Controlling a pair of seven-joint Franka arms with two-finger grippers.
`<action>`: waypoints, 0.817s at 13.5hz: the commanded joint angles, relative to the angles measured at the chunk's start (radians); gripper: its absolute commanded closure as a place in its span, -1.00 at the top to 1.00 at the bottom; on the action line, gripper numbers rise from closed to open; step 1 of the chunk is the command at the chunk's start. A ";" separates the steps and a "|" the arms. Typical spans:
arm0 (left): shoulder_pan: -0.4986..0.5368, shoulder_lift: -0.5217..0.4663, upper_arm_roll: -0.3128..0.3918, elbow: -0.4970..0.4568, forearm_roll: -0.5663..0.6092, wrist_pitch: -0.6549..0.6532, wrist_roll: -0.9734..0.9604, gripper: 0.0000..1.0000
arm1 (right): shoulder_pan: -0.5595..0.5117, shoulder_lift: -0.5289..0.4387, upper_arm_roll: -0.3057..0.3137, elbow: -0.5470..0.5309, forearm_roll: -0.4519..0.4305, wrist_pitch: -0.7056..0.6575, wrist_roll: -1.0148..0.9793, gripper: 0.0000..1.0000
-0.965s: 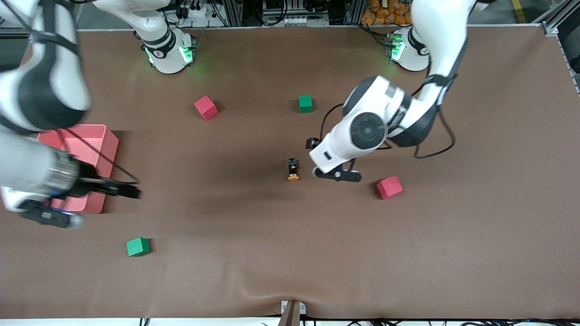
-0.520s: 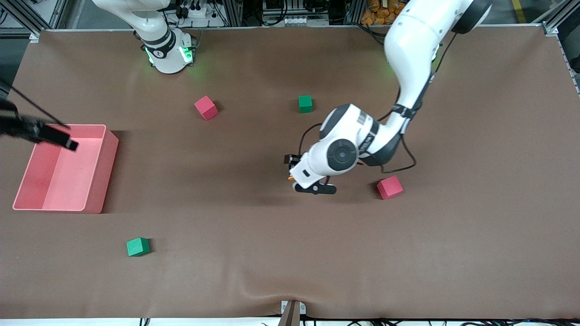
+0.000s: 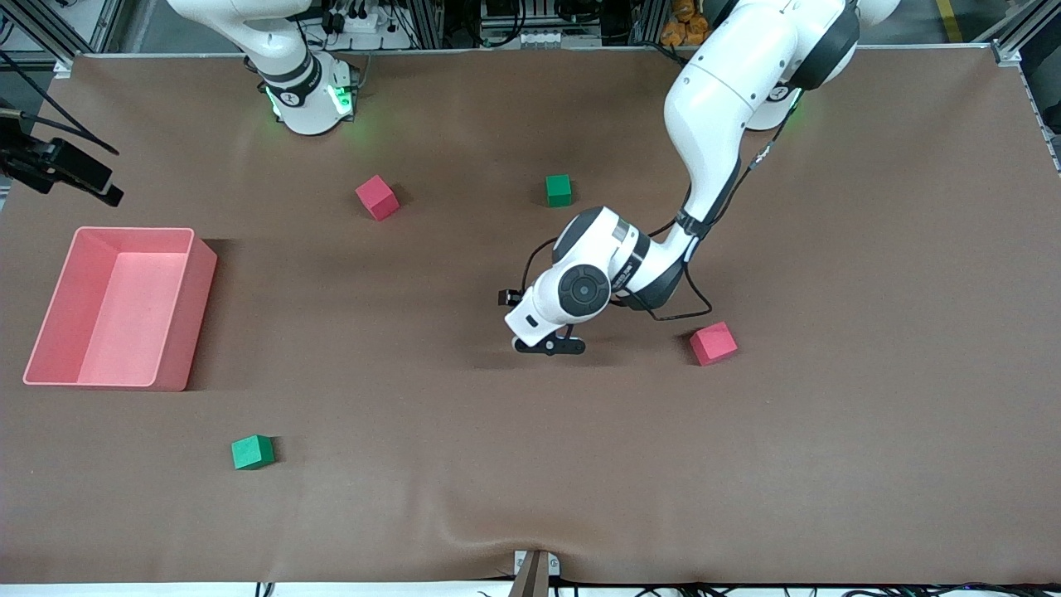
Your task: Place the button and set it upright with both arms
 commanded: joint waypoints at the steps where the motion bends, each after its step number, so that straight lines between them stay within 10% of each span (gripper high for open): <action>1: -0.024 0.048 0.007 0.045 -0.019 0.019 -0.051 1.00 | -0.002 0.040 0.004 0.051 -0.021 0.005 -0.012 1.00; 11: -0.023 0.065 0.012 0.041 -0.021 0.016 -0.058 0.36 | 0.003 0.043 0.007 0.062 -0.018 -0.034 -0.108 1.00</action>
